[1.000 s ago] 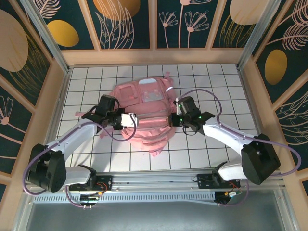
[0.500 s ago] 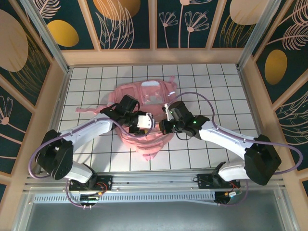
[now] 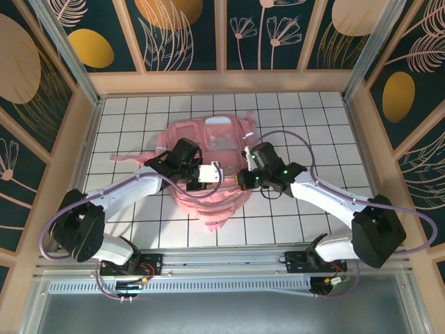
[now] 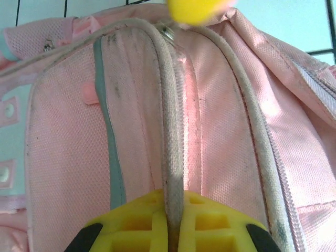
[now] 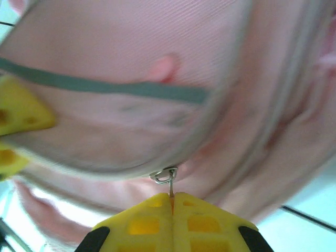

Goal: Pack books, pencil case, and school supplies into a backpack

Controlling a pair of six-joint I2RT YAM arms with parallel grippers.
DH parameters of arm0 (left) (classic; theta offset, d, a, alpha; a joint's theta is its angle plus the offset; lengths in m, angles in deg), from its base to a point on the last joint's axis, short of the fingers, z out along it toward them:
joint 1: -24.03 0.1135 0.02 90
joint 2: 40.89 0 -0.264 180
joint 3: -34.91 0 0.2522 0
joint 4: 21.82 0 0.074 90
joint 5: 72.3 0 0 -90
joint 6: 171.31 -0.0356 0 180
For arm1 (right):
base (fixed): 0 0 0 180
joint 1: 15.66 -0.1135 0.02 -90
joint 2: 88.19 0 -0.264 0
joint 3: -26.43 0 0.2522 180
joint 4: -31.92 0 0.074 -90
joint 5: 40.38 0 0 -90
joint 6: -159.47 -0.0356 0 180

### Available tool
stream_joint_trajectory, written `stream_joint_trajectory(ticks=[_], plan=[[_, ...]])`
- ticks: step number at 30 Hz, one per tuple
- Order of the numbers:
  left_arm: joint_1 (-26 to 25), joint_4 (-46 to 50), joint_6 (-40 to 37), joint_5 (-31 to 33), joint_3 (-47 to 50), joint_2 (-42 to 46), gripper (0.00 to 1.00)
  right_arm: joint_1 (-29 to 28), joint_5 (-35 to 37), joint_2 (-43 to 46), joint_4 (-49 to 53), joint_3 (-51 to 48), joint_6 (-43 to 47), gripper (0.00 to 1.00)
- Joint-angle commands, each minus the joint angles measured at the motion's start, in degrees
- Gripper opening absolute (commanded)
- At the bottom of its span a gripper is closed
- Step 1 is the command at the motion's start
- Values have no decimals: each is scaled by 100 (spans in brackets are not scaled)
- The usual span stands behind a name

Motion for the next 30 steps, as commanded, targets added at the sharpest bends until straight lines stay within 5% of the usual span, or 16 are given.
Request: stream_joint_trajectory(ticks=[1, 6, 12, 21, 24, 25, 29, 30], plan=[[-6, 397, -1013, -944, 349, 547, 0, 394, 440, -139, 415, 118, 1127, 0], [-6, 230, -1259, -1169, 622, 618, 0, 1105, 615, -606, -34, 287, 1557, 0], [-27, 672, -1931, -1426, 635, 521, 0, 1175, 470, -1432, -1211, 521, 2040, 0], [-32, 822, -1926, -1410, 734, 776, 0, 1533, 588, -1701, -2044, 579, 2571, 0], [-35, 462, -1295, -1398, 730, 796, 0, 1774, 392, -1613, -1871, 696, 2153, 26], [-28, 274, -696, -1368, 608, 811, 6, 1815, 373, -1543, -1780, 712, 1997, 36], [-27, -222, 1992, -1367, -31, 1129, 56, 1841, 548, -786, -1378, 544, 1492, 52], [-27, -443, 2471, -1331, -17, 1306, 97, 1847, 708, -467, -1419, 377, 1356, 54]])
